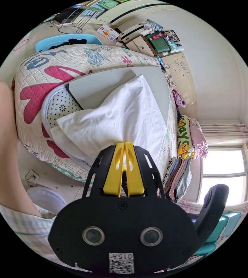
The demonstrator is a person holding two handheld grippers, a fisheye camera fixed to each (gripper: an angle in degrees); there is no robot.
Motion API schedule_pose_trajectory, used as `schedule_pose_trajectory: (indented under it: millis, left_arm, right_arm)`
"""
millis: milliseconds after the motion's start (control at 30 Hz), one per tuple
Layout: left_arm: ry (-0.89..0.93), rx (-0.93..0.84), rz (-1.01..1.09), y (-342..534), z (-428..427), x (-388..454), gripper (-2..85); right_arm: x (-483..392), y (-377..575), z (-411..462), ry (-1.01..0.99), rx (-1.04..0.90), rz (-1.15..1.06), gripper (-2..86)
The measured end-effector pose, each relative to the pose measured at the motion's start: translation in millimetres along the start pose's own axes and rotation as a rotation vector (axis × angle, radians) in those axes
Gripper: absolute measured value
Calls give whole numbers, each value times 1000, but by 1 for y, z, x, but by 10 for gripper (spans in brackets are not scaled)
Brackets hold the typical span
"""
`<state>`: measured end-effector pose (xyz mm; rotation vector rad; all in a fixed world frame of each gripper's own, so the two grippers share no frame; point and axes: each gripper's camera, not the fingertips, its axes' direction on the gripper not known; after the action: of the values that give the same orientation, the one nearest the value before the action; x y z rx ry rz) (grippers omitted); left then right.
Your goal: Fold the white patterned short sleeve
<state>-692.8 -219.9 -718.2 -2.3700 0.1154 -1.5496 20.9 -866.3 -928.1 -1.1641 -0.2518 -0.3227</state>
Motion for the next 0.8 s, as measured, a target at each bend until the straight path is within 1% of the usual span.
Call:
schedule_pose_trajectory:
  millis: [133,333,400,533,600,667,767,800]
  left_arm:
    - [-4,-6,-17,-2,3,2,-9]
    - [34,-42,-53,-13,5,-5,-9]
    - [37,-70,-52,-17,5,-7,-8]
    - [46,-106,18,-23,6,-7,-8]
    - [10,-133,109,-25,3,-4,-8]
    - [-11,-152,159,-26,-2,-4,-8]
    - [67,-114,263,-29,-18,-7,-9]
    - [123,-93,292,-32,-25,-9,-9]
  right_arm:
    - [-2,3,27,6,-28,-63,57]
    - [1,10,79,24,-56,-60,55]
    - [11,13,101,-19,-67,-26,55]
    - [42,24,137,-159,-54,35,54]
    - [62,34,163,-255,-29,40,52]
    - [74,40,182,-310,-25,70,52]
    - [84,49,212,-341,-10,34,51]
    - [88,52,224,-355,-4,22,50]
